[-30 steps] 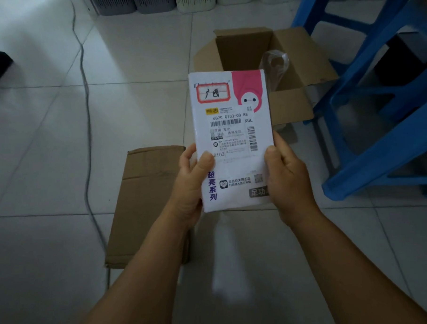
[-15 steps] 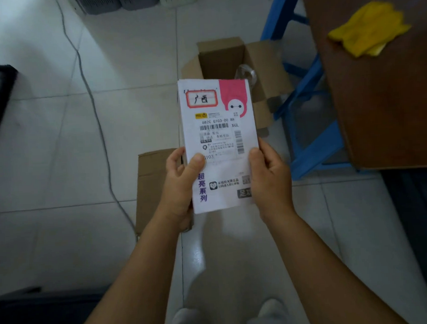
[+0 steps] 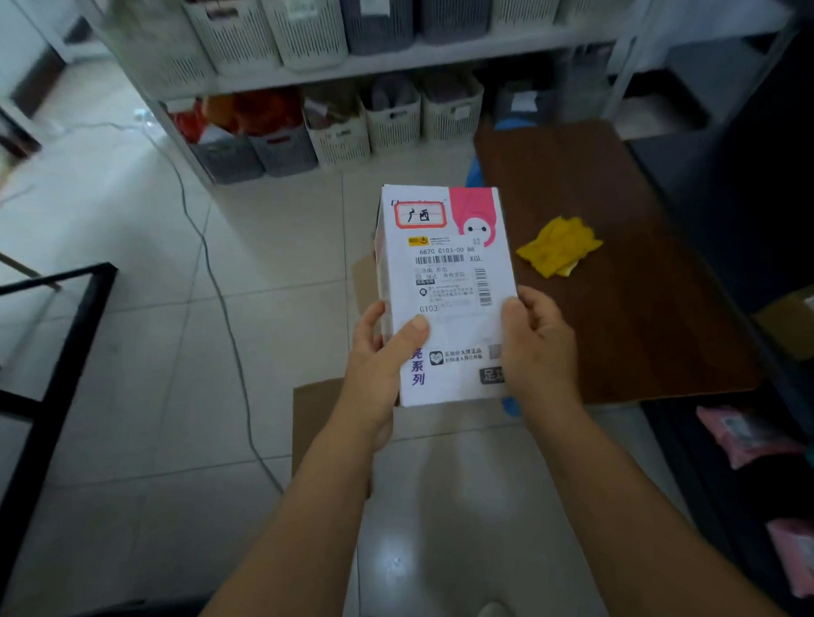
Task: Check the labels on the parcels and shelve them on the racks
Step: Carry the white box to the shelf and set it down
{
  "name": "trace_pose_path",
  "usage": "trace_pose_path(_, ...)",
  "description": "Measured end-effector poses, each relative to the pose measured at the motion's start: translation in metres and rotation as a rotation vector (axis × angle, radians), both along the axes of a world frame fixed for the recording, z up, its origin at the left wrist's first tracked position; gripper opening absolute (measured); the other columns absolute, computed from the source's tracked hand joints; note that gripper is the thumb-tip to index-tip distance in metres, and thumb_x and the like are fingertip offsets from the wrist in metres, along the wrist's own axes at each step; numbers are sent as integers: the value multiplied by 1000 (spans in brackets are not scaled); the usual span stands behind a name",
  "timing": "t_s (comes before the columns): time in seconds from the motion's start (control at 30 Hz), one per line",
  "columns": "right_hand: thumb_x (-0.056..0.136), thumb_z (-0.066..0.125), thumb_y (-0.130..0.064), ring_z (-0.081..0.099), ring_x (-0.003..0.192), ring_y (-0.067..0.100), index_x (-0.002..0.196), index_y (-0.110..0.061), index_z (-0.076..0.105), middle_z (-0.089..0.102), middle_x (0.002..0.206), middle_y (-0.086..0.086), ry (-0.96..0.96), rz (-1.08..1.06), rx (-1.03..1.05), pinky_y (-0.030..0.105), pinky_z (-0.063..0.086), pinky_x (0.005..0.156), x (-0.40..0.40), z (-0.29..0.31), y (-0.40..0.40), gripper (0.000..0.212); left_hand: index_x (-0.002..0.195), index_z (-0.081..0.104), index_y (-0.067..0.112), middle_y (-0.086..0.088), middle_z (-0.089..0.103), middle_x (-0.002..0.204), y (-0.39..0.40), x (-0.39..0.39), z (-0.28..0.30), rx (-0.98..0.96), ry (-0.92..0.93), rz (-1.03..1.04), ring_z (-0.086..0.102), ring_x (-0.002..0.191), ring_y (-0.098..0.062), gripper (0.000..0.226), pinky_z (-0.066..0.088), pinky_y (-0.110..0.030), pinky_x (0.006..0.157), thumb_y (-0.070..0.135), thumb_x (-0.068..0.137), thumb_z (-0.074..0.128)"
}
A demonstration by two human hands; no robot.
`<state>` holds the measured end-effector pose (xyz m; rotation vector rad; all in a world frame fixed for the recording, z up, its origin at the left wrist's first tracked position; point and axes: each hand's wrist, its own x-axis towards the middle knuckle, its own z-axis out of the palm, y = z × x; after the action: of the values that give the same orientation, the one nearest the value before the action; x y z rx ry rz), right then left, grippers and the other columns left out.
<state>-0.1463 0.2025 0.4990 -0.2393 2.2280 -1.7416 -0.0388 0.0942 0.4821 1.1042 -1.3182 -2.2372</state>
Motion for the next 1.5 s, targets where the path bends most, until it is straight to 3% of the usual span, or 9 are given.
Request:
trace_pose_path(0.1,96,48,-20,61,76,13,106,-20,57,63,88,-6,-6,-37,-12,33,52,68,-11,43,9,13,149,37,19,-10,69,128,9,-16,43,-20,30,-5,78,81,-14,91,62,-37,72,31,68,77)
trace_pose_path(0.3,95,48,-23,65,89,21,96,-26,56,63,86,-10,19,-98,15,40,54,79,-20,117,47,8,144,43,15,4,82,88,34,-37,105,-43,86,-115,79,75,-13,78,63,-31,66,28,75,79)
trace_pose_path(0.43,95,46,-26,68,85,19,108,-24,58,69,97,-2,2,-171,39,41,58,76,-15,155,87,18,145,42,13,-11,75,120,61,-46,135,-49,82,-227,79,87,-23,71,64,-38,75,28,84,77)
trace_pose_path(0.6,96,45,-24,66,72,9,102,-33,57,68,89,-9,4,-301,-19,24,52,54,6,186,144,16,140,43,16,-14,77,116,104,-54,161,2,112,-398,77,97,-32,60,59,-53,92,26,89,73)
trace_pose_path(0.77,96,48,-21,66,74,16,85,-36,60,69,85,-6,16,-493,-66,34,56,69,34,213,202,22,138,52,11,-17,76,118,154,-61,181,15,196,-608,75,104,-37,68,63,-45,81,34,79,77)
trace_pose_path(0.9,95,49,-23,67,69,14,97,-33,64,72,86,-4,30,-649,-113,30,56,60,62,230,251,18,138,55,12,-18,74,122,201,-64,195,51,254,-792,72,110,-39,85,59,-54,91,43,63,81)
trace_pose_path(1.1,93,52,-27,72,77,21,91,-33,66,75,89,0,56,-891,-153,41,60,71,111,252,323,15,140,52,13,-17,74,122,284,-57,214,89,302,-1041,72,111,-38,94,56,-56,96,47,57,81)
trace_pose_path(1.27,96,49,-27,69,62,11,97,-34,63,74,83,-3,113,-1037,-142,25,55,50,154,267,374,16,143,49,20,-16,75,122,349,-44,223,117,293,-1236,72,111,-38,98,54,-61,98,50,56,84)
trace_pose_path(1.5,95,50,-27,72,68,15,92,-37,61,75,82,-4,138,-1243,-135,35,59,62,212,281,447,15,145,46,21,-16,74,124,445,-17,234,187,271,-1462,71,113,-38,102,54,-61,98,49,55,84)
